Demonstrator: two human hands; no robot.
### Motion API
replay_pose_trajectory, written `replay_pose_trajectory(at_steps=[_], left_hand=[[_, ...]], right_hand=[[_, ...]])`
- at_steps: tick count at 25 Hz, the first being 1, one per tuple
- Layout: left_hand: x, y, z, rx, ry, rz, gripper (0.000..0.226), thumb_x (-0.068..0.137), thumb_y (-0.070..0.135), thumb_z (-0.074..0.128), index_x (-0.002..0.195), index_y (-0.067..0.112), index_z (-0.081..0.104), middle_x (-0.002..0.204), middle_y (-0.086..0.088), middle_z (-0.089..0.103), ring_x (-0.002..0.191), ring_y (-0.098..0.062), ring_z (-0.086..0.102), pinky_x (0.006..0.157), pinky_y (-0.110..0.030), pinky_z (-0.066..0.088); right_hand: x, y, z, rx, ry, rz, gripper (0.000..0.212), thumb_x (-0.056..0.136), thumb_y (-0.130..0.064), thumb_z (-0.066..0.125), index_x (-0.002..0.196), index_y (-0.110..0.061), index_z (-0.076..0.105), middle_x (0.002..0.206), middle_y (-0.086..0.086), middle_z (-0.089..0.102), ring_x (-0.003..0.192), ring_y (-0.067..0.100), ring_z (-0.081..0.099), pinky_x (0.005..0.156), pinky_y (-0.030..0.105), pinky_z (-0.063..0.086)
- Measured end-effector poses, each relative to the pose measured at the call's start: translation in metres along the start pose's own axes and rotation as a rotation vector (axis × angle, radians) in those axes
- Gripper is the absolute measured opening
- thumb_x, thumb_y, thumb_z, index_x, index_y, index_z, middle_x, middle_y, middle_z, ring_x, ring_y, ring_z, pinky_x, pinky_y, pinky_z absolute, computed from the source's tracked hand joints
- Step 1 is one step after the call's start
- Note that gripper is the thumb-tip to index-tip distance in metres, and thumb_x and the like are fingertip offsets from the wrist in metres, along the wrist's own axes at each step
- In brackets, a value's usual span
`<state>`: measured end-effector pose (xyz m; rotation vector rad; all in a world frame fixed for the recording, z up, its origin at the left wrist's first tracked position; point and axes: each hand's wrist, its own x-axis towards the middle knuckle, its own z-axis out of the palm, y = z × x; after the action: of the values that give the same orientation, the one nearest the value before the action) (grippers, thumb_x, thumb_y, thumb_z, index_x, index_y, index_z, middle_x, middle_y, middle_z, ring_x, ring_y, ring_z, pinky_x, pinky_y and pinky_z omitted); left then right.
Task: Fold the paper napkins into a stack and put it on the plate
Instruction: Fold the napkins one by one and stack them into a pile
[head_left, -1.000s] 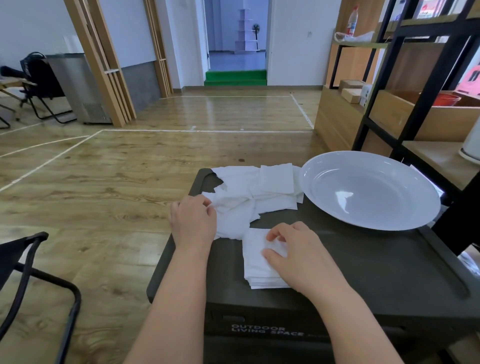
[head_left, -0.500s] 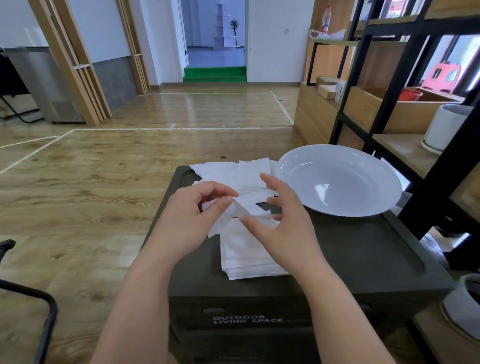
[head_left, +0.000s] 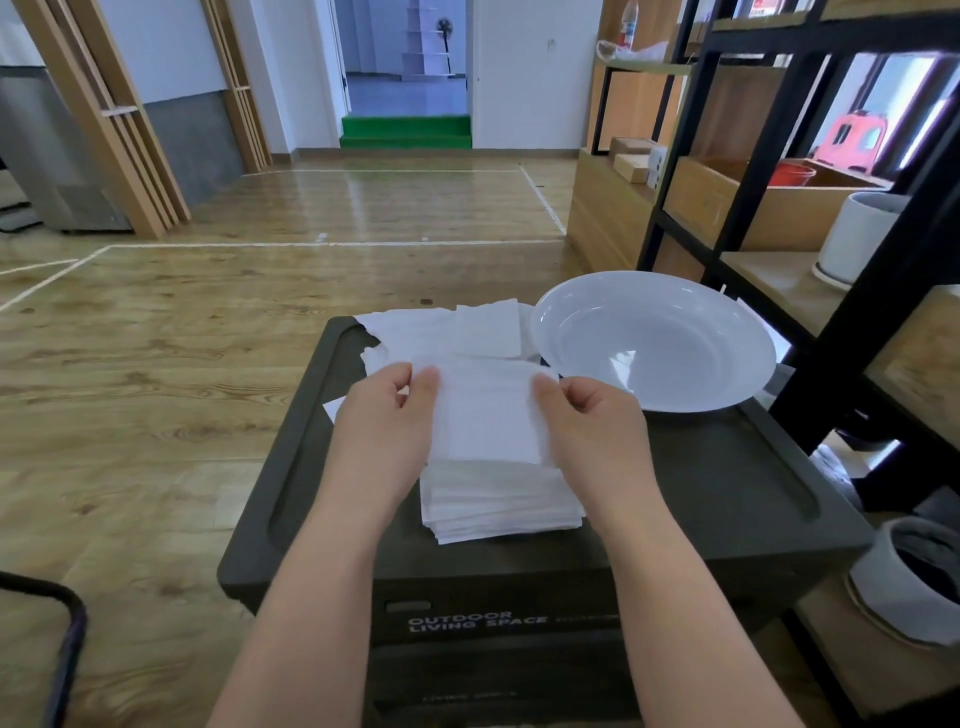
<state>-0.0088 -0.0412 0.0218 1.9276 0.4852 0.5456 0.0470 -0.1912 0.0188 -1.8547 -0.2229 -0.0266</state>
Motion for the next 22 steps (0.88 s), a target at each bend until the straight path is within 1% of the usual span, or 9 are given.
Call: replay_pose_trajectory(at_steps=[2,3,5,8,10,14,17,20,22], left_hand=[[0.001,-0.009,0.004,0.188,0.01,-0.08,0.039,0.092,0.036,0.05,0.078,0.0,0.049,0.068,-0.004,0.046,0.056,-0.02,0.041,0.052,-0.029,0.031],[0.001,-0.012,0.006,0.266,-0.001,-0.111,0.034,0.092,0.037,0.051,0.08,0.005,0.052,0.073,-0.002,0.049,0.06,-0.022,0.047,0.05,-0.028,0.032],[0.002,-0.016,0.008,0.414,-0.019,-0.14,0.029,0.091,0.039,0.051,0.089,0.009,0.055,0.079,0.0,0.051,0.064,-0.021,0.05,0.048,-0.025,0.03],[0.002,-0.021,0.012,0.524,-0.038,-0.139,0.029,0.091,0.038,0.051,0.08,0.011,0.051,0.072,-0.001,0.051,0.056,-0.012,0.041,0.048,-0.024,0.029],[0.002,-0.023,0.014,0.56,-0.07,-0.166,0.032,0.091,0.039,0.052,0.071,0.015,0.047,0.066,0.004,0.049,0.054,-0.009,0.042,0.046,-0.024,0.029],[0.004,-0.025,0.009,0.613,-0.141,-0.233,0.042,0.09,0.045,0.051,0.06,0.016,0.043,0.055,0.001,0.053,0.051,-0.016,0.053,0.045,-0.024,0.031],[0.005,-0.027,0.003,0.669,-0.176,-0.26,0.049,0.088,0.049,0.052,0.056,0.018,0.033,0.05,0.003,0.038,0.046,-0.014,0.038,0.043,-0.026,0.024],[0.005,-0.028,-0.002,0.655,-0.141,-0.234,0.052,0.088,0.051,0.052,0.053,0.017,0.033,0.047,0.004,0.035,0.043,-0.012,0.034,0.044,-0.026,0.022],[0.011,-0.034,-0.015,0.609,0.029,-0.223,0.045,0.088,0.049,0.053,0.057,0.018,0.044,0.057,0.004,0.051,0.049,-0.008,0.041,0.046,-0.026,0.027]], right_hand=[[0.002,0.008,0.0,-0.242,0.021,0.009,0.031,0.086,-0.038,0.055,0.062,-0.019,0.054,0.061,-0.008,0.055,0.057,0.01,0.049,0.051,0.023,0.036],[0.003,0.011,0.0,-0.324,0.024,0.005,0.024,0.086,-0.039,0.055,0.069,-0.022,0.057,0.069,-0.009,0.06,0.063,0.007,0.053,0.053,0.021,0.038],[0.005,0.015,0.001,-0.414,0.02,-0.022,0.017,0.088,-0.039,0.055,0.076,-0.026,0.055,0.074,-0.014,0.057,0.065,0.001,0.051,0.052,0.015,0.033],[0.007,0.02,0.003,-0.524,0.026,-0.054,0.01,0.09,-0.036,0.055,0.083,-0.031,0.051,0.071,-0.02,0.047,0.062,-0.004,0.044,0.05,0.012,0.027],[0.008,0.024,0.005,-0.57,0.012,-0.044,0.009,0.09,-0.034,0.056,0.084,-0.03,0.051,0.07,-0.018,0.047,0.062,0.0,0.046,0.049,0.015,0.03],[0.007,0.027,0.006,-0.605,-0.038,0.04,0.01,0.09,-0.034,0.055,0.091,-0.024,0.052,0.077,-0.011,0.05,0.064,0.004,0.046,0.05,0.021,0.033],[0.004,0.022,0.005,-0.611,0.018,0.057,0.027,0.089,-0.036,0.058,0.105,-0.02,0.043,0.078,-0.009,0.048,0.064,0.005,0.044,0.047,0.019,0.029],[-0.005,0.008,0.008,-0.606,0.114,-0.155,0.037,0.084,-0.04,0.064,0.11,-0.027,0.041,0.08,-0.011,0.048,0.074,0.008,0.051,0.051,0.016,0.031],[-0.012,0.002,0.016,-0.644,0.014,-0.312,0.035,0.083,-0.042,0.063,0.111,-0.033,0.045,0.092,-0.013,0.046,0.086,0.006,0.05,0.058,0.015,0.033]])
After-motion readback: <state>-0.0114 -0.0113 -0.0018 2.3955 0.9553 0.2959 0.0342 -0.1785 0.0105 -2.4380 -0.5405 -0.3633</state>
